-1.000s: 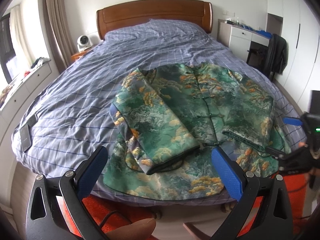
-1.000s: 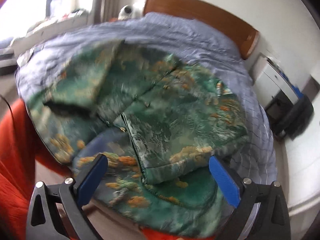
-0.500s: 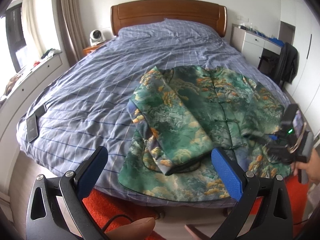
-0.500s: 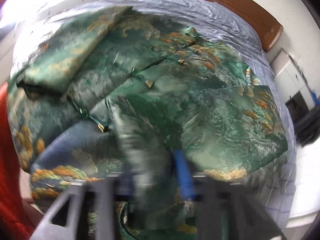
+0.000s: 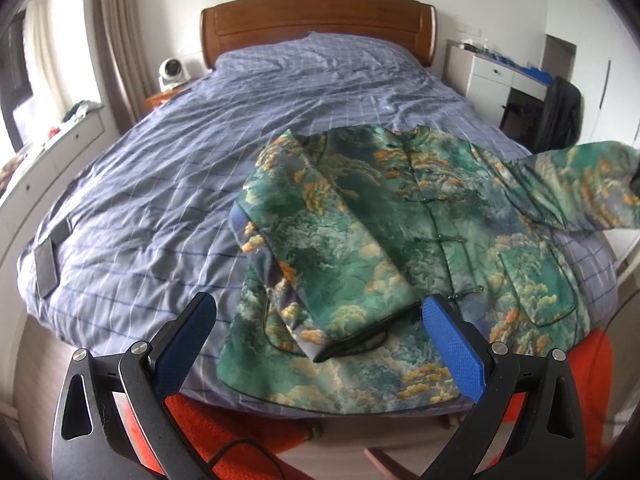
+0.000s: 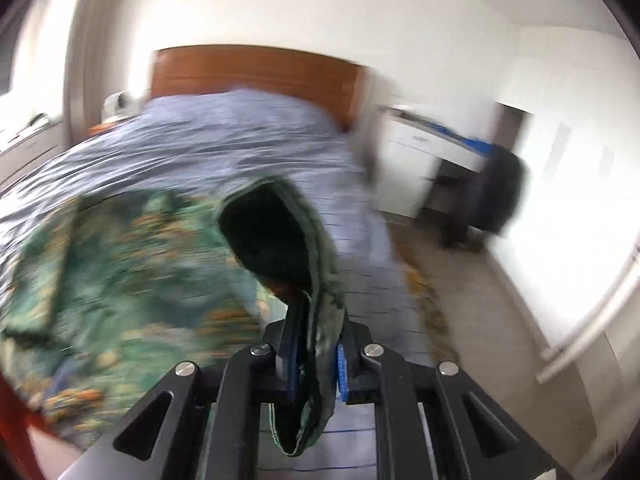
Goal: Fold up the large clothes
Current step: 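Grasp the folded-in sleeve with the right tool and lift it outward, then grasp the other folded-in sleeve with the left tool and unfold it outward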
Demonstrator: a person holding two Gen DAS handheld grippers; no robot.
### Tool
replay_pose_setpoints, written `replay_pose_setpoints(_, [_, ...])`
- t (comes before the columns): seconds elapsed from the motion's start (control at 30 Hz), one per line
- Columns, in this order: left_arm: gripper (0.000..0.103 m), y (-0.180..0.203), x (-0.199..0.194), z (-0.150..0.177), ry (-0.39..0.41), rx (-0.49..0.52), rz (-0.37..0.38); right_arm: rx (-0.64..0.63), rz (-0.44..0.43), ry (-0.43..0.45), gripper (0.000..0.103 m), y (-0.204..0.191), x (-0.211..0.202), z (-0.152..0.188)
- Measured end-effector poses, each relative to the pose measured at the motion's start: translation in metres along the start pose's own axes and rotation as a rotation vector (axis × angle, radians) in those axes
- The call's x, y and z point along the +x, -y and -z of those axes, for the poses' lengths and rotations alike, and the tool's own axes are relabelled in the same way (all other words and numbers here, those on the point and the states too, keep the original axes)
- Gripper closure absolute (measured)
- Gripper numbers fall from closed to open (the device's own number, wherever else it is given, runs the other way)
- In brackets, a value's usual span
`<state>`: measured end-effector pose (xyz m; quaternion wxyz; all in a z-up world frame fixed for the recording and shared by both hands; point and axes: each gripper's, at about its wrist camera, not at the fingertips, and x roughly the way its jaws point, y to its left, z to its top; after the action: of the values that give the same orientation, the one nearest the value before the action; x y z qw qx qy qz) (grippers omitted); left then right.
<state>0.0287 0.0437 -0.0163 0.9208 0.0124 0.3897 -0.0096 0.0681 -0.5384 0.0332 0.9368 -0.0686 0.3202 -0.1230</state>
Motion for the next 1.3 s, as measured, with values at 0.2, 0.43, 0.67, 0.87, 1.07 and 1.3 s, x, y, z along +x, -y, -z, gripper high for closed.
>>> replay_pose_setpoints(0.2, [0.000,-0.002,0.012,-0.006,0.009,0.112,0.010,0.216,0.190,-0.134,0.065,0.101,0.064,0.045])
replay_pose_setpoints(0.43, [0.000,-0.004,0.051,-0.008,-0.074,0.273,0.120,0.315,0.217,-0.140,0.051,0.095,0.040,0.086])
replay_pose_setpoints(0.67, [0.001,0.029,0.128,0.016,-0.234,0.542,0.231,0.238,0.035,-0.097,0.050,0.000,0.004,0.096])
replay_pose_setpoints(0.87, [0.003,0.048,0.167,0.038,-0.263,0.704,0.235,0.152,-0.127,-0.053,0.050,-0.078,-0.024,0.080])
replay_pose_setpoints(1.07, [0.093,0.018,0.153,0.009,-0.267,0.530,0.345,0.056,-0.247,-0.024,0.050,-0.133,-0.037,0.066])
replay_pose_setpoints(1.3, [0.093,-0.110,0.090,-0.069,-0.059,0.213,0.176,-0.020,-0.286,0.021,0.050,-0.158,-0.055,0.058])
